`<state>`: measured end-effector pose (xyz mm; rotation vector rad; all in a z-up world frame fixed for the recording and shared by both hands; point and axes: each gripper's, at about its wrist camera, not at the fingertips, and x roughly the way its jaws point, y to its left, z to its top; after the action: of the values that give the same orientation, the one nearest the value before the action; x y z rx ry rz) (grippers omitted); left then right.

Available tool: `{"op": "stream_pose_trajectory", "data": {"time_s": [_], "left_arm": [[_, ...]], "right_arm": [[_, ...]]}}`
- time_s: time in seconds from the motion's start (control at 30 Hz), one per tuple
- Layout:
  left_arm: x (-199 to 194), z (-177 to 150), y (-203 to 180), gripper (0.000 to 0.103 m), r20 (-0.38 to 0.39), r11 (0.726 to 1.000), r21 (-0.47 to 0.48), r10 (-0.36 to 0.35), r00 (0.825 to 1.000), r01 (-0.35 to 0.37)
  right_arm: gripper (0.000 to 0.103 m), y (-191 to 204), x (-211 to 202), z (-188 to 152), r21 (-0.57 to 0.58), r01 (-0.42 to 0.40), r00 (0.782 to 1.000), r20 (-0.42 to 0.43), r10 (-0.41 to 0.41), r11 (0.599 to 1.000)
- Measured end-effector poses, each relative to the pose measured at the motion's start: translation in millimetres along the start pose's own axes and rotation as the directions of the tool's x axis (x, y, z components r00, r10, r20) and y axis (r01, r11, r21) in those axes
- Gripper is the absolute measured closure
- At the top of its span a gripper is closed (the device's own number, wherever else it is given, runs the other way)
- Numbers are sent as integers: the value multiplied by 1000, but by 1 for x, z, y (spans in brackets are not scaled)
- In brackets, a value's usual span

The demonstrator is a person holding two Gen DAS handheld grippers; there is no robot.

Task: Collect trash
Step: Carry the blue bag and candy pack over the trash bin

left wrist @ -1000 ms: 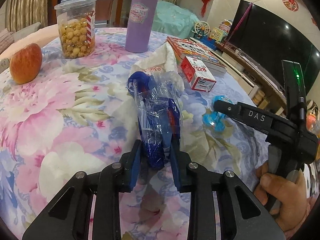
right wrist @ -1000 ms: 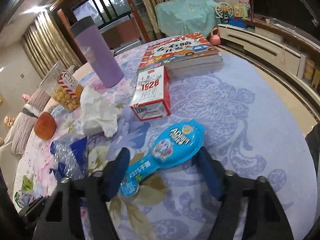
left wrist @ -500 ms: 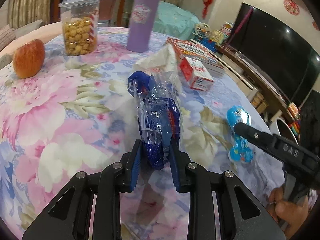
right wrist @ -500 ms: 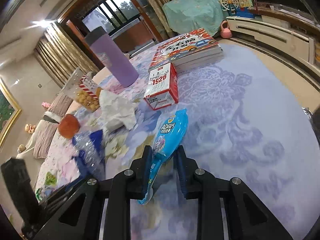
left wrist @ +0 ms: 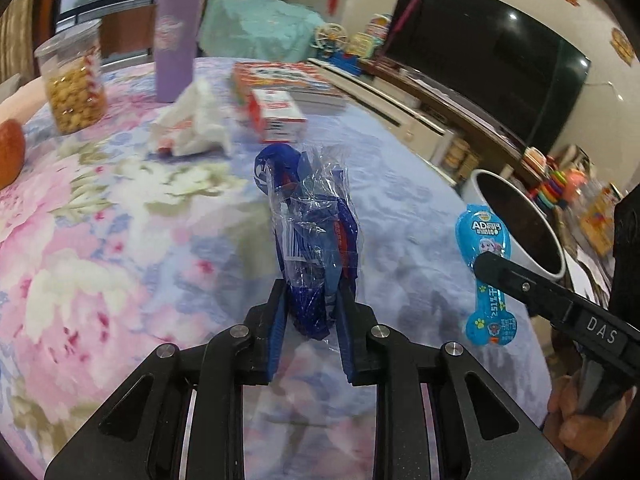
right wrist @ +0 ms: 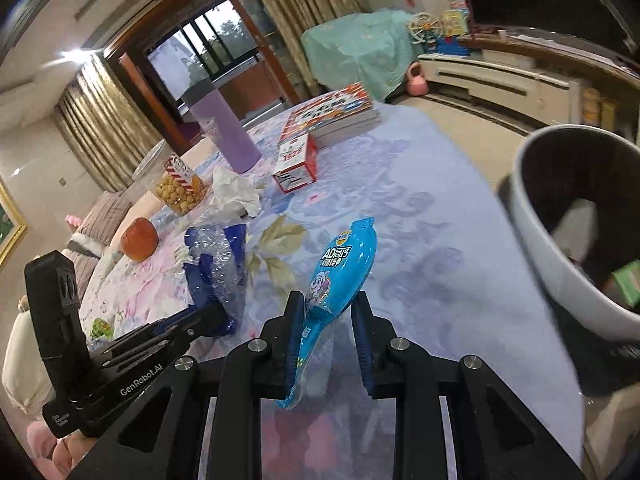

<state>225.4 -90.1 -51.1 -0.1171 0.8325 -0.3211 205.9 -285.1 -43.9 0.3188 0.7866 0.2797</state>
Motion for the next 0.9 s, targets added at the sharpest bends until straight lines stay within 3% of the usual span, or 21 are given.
{"op": "stream_pose_trajectory", "data": {"time_s": [0.43, 0.9], "left_arm": [[-4, -8, -73, 82, -16, 994, 94, -52, 999, 53], [-4, -4, -110, 82, -15, 984, 170, -56, 998, 58]], "right_arm": [[78, -46, -53, -3, 30, 23, 997, 67, -25, 999], [78, -81, -81, -2, 88, 19, 993, 118, -29, 996]]}}
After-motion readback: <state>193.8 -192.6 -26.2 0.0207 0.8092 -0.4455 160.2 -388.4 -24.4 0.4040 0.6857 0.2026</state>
